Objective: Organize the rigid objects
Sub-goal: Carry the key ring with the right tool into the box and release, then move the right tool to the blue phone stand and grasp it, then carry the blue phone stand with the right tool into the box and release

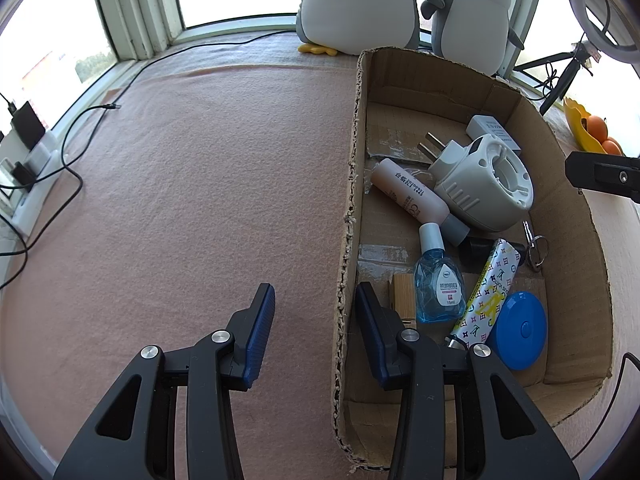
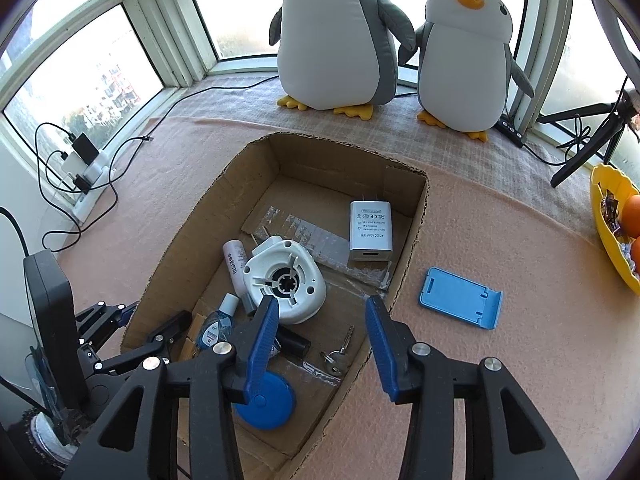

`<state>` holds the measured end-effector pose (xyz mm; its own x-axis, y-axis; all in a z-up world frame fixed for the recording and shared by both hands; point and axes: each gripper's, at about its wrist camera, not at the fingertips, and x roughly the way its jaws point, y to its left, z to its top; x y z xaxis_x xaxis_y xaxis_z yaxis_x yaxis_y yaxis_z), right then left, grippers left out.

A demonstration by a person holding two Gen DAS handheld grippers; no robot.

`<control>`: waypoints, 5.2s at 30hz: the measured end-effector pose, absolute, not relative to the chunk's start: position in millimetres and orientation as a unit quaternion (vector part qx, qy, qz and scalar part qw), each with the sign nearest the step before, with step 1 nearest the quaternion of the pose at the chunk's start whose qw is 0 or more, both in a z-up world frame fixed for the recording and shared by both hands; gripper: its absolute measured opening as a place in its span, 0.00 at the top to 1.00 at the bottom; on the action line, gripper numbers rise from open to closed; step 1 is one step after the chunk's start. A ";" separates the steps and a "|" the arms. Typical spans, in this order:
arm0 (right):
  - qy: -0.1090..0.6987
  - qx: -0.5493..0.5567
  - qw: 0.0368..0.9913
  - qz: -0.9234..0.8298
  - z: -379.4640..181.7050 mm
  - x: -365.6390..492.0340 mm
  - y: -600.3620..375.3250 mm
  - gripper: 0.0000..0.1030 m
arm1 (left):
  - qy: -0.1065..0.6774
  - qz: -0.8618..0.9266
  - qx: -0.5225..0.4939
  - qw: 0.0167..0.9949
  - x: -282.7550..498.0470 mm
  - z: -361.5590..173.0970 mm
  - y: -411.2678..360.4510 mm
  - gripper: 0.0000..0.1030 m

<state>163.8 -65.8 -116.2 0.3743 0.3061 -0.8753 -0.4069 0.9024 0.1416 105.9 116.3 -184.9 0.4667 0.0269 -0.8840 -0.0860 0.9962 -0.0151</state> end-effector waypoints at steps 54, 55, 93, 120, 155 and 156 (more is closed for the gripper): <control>0.519 -0.030 0.839 0.161 -133.1 191.9 -186.5 0.60 | 0.516 0.039 -0.018 0.855 107.8 -185.2 110.7 0.60; 0.520 -0.032 0.838 0.164 -134.7 195.9 -184.2 0.60 | 0.516 0.039 -0.018 0.855 107.7 -185.2 110.6 0.60; 0.603 0.074 0.781 0.144 -192.7 277.9 -195.0 0.82 | 0.516 0.039 -0.016 0.856 105.4 -184.8 110.4 0.60; 0.575 -0.078 0.803 0.138 -180.8 199.3 -137.5 0.61 | 0.514 0.039 -0.019 0.857 105.6 -183.9 111.2 0.60; 0.559 -0.035 0.819 0.126 -162.0 180.9 -149.6 0.68 | 0.513 0.039 -0.019 0.857 105.4 -183.8 111.2 0.60; 0.553 -0.035 0.822 0.130 -156.2 177.3 -147.7 0.68 | 0.513 0.039 -0.018 0.857 105.6 -183.6 111.3 0.60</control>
<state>177.3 -147.7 -156.2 0.3544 0.1746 -0.9187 -0.2530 0.9637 0.0855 105.6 111.3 -183.6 0.4706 0.0479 -0.8811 -0.0854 0.9963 0.0086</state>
